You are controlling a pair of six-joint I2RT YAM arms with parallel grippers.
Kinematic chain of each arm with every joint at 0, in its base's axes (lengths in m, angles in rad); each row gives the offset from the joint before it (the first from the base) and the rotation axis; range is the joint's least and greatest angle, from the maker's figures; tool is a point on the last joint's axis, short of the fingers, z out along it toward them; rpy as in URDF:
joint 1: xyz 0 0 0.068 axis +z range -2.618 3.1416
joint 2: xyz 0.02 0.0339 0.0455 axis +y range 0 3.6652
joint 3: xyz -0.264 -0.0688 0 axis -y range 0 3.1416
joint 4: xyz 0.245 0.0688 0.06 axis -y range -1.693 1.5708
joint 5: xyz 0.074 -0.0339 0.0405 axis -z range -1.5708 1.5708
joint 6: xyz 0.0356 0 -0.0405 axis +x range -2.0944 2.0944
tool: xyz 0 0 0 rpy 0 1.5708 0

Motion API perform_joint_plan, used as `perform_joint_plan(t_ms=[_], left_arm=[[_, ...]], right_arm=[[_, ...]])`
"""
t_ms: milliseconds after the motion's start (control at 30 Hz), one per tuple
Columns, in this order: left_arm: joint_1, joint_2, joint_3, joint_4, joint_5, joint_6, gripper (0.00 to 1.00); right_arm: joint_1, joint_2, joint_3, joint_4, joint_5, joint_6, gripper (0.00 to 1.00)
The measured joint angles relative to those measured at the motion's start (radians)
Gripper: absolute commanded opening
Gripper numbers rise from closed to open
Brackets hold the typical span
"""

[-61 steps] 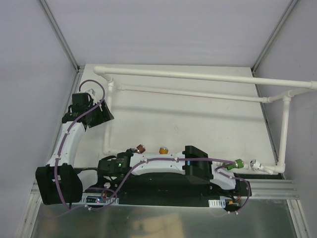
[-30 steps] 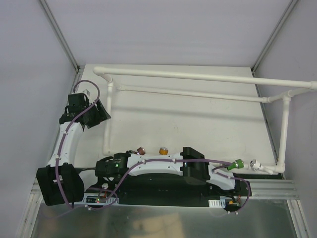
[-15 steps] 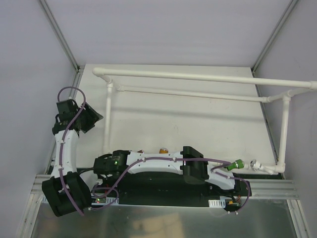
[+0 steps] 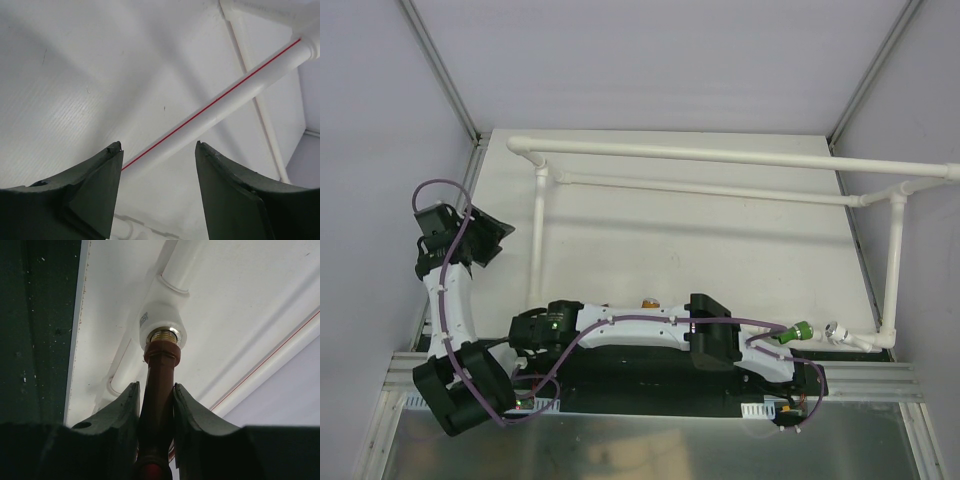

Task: Install the water faucets
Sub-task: Adjust the water faucet.

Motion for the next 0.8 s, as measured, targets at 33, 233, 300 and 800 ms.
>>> perform_joint_plan(t_ms=[33, 233, 300, 800], left_arm=[[0.021, 0.006, 0.000, 0.014, 0.016, -0.016, 0.60], [0.142, 0.116, 0.000, 0.127, 0.162, -0.118, 0.60], [0.158, 0.135, 0.000, 0.154, 0.196, -0.140, 0.61], [0.180, 0.048, 0.000, 0.214, 0.288, -0.156, 0.74]], right_arm=[[-0.001, 0.000, 0.000, 0.000, -0.001, 0.003, 0.00], [-0.007, -0.002, 0.003, -0.002, -0.015, 0.024, 0.00], [-0.009, -0.002, 0.004, -0.002, -0.018, 0.030, 0.00], [-0.008, -0.047, -0.072, 0.058, -0.013, 0.039, 0.00]])
